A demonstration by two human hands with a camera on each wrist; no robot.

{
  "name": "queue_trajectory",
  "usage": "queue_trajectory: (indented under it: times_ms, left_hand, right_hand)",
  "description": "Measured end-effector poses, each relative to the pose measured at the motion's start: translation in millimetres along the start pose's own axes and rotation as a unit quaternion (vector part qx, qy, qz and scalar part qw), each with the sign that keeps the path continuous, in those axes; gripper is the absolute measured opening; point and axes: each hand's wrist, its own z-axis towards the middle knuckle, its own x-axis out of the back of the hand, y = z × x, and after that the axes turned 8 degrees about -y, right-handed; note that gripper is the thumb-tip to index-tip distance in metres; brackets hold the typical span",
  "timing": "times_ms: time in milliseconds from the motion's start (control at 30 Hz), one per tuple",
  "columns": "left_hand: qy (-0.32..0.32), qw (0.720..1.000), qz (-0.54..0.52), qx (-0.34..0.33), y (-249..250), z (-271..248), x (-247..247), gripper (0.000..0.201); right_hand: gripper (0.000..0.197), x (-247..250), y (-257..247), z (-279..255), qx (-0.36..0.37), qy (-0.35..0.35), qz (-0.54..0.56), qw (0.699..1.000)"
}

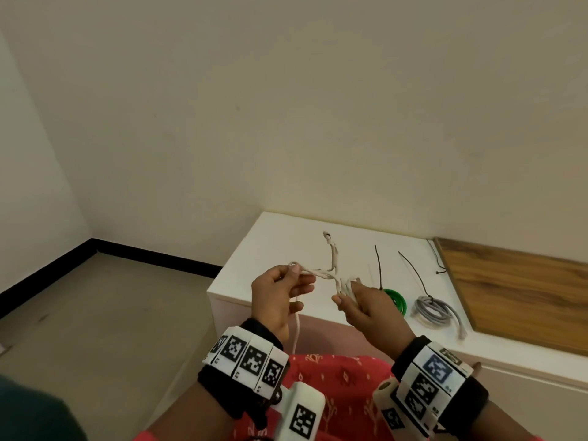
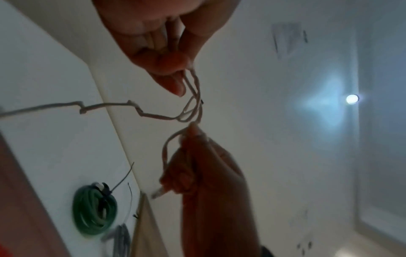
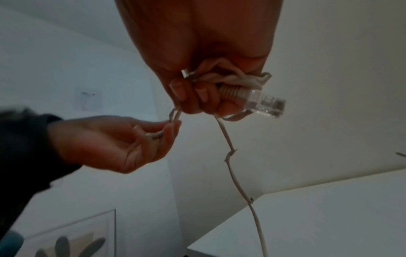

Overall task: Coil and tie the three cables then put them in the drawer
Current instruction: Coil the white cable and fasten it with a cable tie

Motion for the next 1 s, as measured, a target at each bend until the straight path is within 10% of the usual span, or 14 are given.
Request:
queue_trajectory:
  times_ms: [200, 633, 833, 1000]
  left_hand:
    - [-0.023, 0.997, -0.064, -0.026, 8, 0, 0, 0.025]
    - [-0.009, 0.946, 0.24, -0.219, -15, 4, -10, 0.02]
    - [-0.015, 0.903, 0.363, -0.229, -21, 13, 2, 0.06]
    - [0.034, 0.895, 0.374, -0.241, -21, 22, 8, 0.001]
  right_hand:
    - [0.03, 0, -11, 0, -0.018, -0.076, 0.099, 0.992]
    - [0.037, -7, -29, -5, -0.032, -0.097, 0.0, 0.995]
    - [0.035, -2, -24, -4, -0.042, -0.102, -0.014, 0.994]
    - [0.037, 12, -16, -3, -0.068, -0.061, -0.113, 0.989]
